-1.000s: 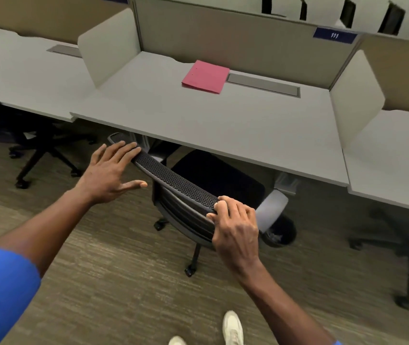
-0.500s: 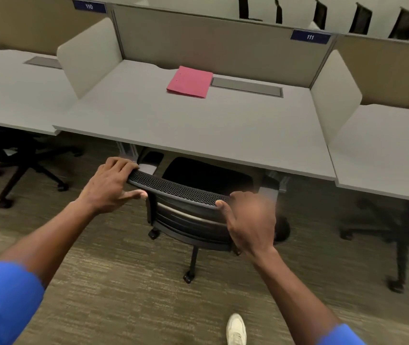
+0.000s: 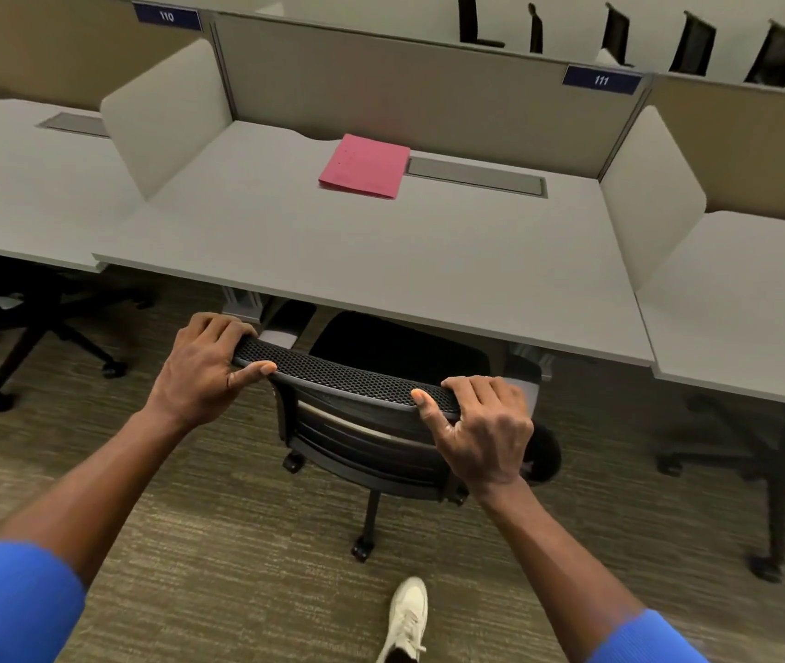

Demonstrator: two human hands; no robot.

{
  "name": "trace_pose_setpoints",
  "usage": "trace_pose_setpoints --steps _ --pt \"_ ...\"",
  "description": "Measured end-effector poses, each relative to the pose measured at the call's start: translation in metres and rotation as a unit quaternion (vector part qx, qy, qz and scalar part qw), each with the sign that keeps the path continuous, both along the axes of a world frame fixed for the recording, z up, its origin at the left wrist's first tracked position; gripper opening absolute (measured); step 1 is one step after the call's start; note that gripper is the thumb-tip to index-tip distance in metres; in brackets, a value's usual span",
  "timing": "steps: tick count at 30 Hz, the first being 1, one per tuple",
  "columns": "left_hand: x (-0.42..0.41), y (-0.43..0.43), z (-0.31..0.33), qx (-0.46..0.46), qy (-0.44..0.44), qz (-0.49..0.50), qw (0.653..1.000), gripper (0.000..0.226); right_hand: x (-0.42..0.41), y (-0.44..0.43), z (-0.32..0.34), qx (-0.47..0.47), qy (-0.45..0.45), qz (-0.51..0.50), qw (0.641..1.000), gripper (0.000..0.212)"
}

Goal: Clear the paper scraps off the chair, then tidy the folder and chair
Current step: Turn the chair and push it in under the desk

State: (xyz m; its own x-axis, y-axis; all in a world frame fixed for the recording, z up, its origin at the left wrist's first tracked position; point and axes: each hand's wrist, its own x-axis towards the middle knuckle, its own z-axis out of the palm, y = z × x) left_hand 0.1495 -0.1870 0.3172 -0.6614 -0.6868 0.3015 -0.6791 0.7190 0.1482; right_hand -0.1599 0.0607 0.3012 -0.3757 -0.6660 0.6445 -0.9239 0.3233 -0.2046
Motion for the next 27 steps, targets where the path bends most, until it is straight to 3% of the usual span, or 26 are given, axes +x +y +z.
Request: trace_pose_setpoints --steps 27 --pt "-0.095 -0.099 -0.015 -0.051 0.014 0.048 0.997 0.078 -0.119 -0.128 -0.016 -0.002 0.035 0.037 0.999 0.050"
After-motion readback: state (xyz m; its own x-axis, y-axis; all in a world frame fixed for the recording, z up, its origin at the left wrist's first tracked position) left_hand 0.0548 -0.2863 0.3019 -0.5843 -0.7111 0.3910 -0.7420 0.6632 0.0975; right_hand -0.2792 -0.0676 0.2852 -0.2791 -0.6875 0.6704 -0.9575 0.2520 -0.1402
